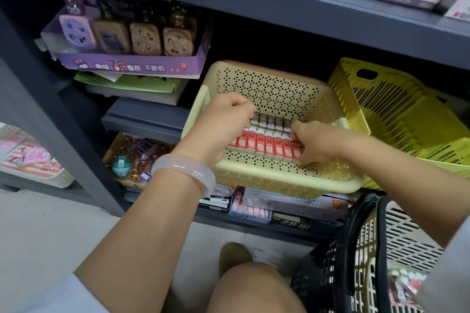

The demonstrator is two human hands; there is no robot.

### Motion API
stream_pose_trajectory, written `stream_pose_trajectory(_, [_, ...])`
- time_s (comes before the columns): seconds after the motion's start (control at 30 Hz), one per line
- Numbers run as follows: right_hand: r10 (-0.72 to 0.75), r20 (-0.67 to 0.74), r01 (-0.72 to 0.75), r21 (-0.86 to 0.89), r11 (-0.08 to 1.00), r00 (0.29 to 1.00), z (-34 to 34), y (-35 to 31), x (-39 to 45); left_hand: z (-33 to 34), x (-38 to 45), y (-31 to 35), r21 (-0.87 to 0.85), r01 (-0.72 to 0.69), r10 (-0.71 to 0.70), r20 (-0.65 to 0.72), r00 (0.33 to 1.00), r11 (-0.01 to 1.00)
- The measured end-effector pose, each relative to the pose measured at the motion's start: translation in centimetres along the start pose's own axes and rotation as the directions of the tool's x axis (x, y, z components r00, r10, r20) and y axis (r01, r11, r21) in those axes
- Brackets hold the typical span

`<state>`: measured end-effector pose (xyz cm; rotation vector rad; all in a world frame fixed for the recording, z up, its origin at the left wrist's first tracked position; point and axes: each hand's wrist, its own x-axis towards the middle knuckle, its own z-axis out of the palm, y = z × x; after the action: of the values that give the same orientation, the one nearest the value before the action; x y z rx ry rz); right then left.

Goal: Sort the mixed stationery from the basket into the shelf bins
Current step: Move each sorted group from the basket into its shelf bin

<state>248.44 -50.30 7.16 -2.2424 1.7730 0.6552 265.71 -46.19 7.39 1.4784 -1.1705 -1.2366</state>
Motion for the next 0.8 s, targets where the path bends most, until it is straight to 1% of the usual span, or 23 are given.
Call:
stream_pose_trajectory(0.07, [-0.007,-0.057,0.007,0.001,1.000,0.998,0.3,0.0,0.0,0.1,-0.2,0.2,0.014,-0.032,0.032,-0.011,0.999,0.999])
stream_pose_trajectory(0.2, [-0.018,-0.081,0.020,0.028,0.999,0.997,0.1,-0.2,-0.7,-0.3,-1.3,1.0,0.035,-0.112,0.113,-0.028,0.993,0.993])
stream_pose_trajectory(0.23, [-0.029,-0.114,0.033,0.034,0.999,0.993,-0.1,-0.2,-1.1,-0.4,-1.8,1.3,0.029,-0.143,0.144,-0.049,0.988,0.989])
stream_pose_trajectory(0.3, [-0.094,-0.214,0.111,0.071,0.991,0.972,-0.6,0.1,-2.2,-0.4,-3.3,1.7,0.025,-0.213,0.215,-0.099,0.972,0.977])
stream_pose_trajectory(0.37, [-0.180,-0.284,0.242,0.204,0.948,0.942,-1.1,0.7,-3.9,0.4,-5.4,2.0,-0.017,-0.266,0.263,-0.112,0.958,0.964])
stream_pose_trajectory(0.4, [-0.209,-0.312,0.311,0.326,0.893,0.927,-1.4,1.1,-5.1,1.2,-6.6,2.0,-0.059,-0.277,0.270,-0.099,0.958,0.959])
stream_pose_trajectory(0.43, [-0.216,-0.341,0.365,0.470,0.804,0.915,-1.4,1.7,-6.5,2.2,-7.9,1.9,-0.100,-0.278,0.272,-0.072,0.960,0.955])
stream_pose_trajectory(0.47, [-0.204,-0.372,0.403,0.602,0.689,0.905,-1.3,2.3,-8.1,3.5,-9.1,1.7,-0.127,-0.280,0.278,-0.032,0.960,0.952])
stream_pose_trajectory(0.5, [-0.185,-0.403,0.431,0.694,0.577,0.896,-1.0,3.3,-9.5,5.0,-10.2,1.5,-0.136,-0.287,0.293,0.022,0.956,0.948])
stream_pose_trajectory(0.53, [-0.169,-0.425,0.450,0.746,0.492,0.889,-0.4,4.3,-10.9,6.7,-11.1,1.3,-0.125,-0.298,0.310,0.093,0.946,0.946])
stream_pose_trajectory(0.57, [-0.154,-0.436,0.457,0.774,0.438,0.887,0.3,5.5,-12.2,8.5,-12.0,1.1,-0.100,-0.304,0.318,0.178,0.931,0.947])
stream_pose_trajectory(0.63, [-0.110,-0.425,0.431,0.809,0.398,0.899,2.4,7.9,-14.5,12.6,-13.2,0.5,-0.004,-0.306,0.287,0.357,0.889,0.952])
stream_pose_trajectory(0.7, [-0.031,-0.392,0.372,0.844,0.387,0.920,4.9,10.1,-15.9,16.6,-13.8,-0.3,0.167,-0.305,0.186,0.500,0.846,0.937])
stream_pose_trajectory(0.73, [0.023,-0.365,0.331,0.868,0.369,0.931,6.4,10.9,-16.2,18.4,-14.0,-0.9,0.269,-0.321,0.125,0.558,0.820,0.908])
stream_pose_trajectory(0.77, [0.080,-0.332,0.287,0.894,0.344,0.940,7.9,11.6,-16.4,19.8,-14.2,-1.7,0.367,-0.368,0.072,0.618,0.783,0.854])
stream_pose_trajectory(0.8, [0.125,-0.295,0.242,0.915,0.324,0.947,9.4,12.3,-16.5,20.9,-14.4,-2.4,0.458,-0.440,0.027,0.669,0.743,0.772])
